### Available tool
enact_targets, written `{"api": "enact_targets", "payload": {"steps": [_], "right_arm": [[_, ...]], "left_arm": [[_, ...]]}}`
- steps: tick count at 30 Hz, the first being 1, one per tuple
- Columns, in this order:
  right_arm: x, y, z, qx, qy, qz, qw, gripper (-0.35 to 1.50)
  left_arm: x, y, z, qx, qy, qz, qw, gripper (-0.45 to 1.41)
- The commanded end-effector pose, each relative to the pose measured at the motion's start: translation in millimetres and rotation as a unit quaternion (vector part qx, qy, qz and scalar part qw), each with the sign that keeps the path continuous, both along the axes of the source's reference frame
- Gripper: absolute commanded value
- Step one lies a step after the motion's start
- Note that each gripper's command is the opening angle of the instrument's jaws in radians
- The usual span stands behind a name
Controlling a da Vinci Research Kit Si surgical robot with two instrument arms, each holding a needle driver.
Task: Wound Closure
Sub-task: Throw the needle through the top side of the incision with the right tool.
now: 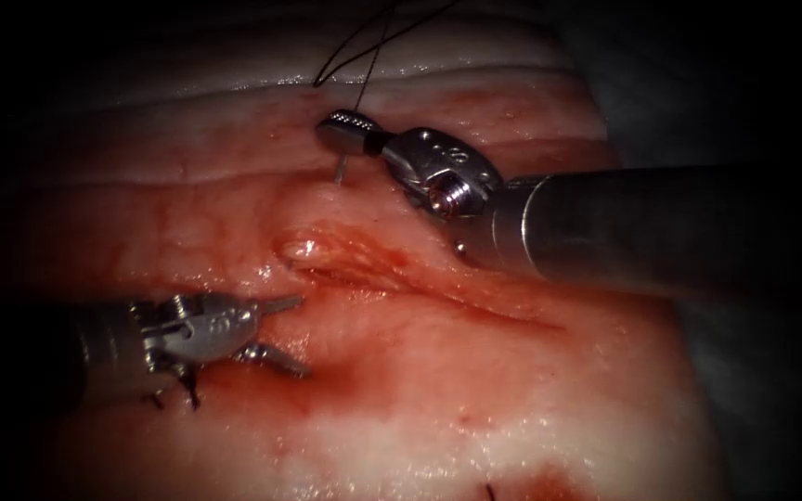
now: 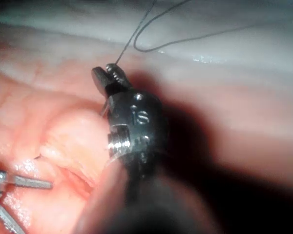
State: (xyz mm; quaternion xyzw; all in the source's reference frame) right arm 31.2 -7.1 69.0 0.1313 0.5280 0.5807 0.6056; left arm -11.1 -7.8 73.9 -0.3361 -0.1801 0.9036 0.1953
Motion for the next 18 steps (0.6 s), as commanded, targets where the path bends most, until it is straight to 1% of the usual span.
{"api": "enact_targets", "payload": {"steps": [1,4,8,9,12,18], "right_arm": [[1.0,0.4,0.3,0.012,0.014,0.001,1.0,-0.35],[1.3,-0.1,0.5,0.049,0.035,0.006,0.998,-0.35],[1.8,-0.9,0.9,0.093,0.053,-0.003,0.994,-0.35],[2.0,-1.2,1.0,0.112,0.067,-0.003,0.991,-0.35],[2.4,-1.9,1.1,0.148,0.085,-0.012,0.985,-0.35],[3.5,-3.6,0.4,0.185,0.106,-0.041,0.976,-0.35]], "left_arm": [[-0.6,0.1,0.7,0.0,0.0,0.0,1.0,0.53],[-0.6,0.1,0.7,0.0,0.0,0.0,1.0,0.53],[-0.6,0.1,0.7,0.0,0.0,0.0,1.0,0.53],[-0.6,0.1,0.7,0.0,-0.001,0.0,1.0,0.53],[-0.5,0.2,0.6,0.0,-0.001,0.001,1.0,0.53],[0.0,0.6,0.6,0.002,-0.003,0.002,1.0,0.53]]}}
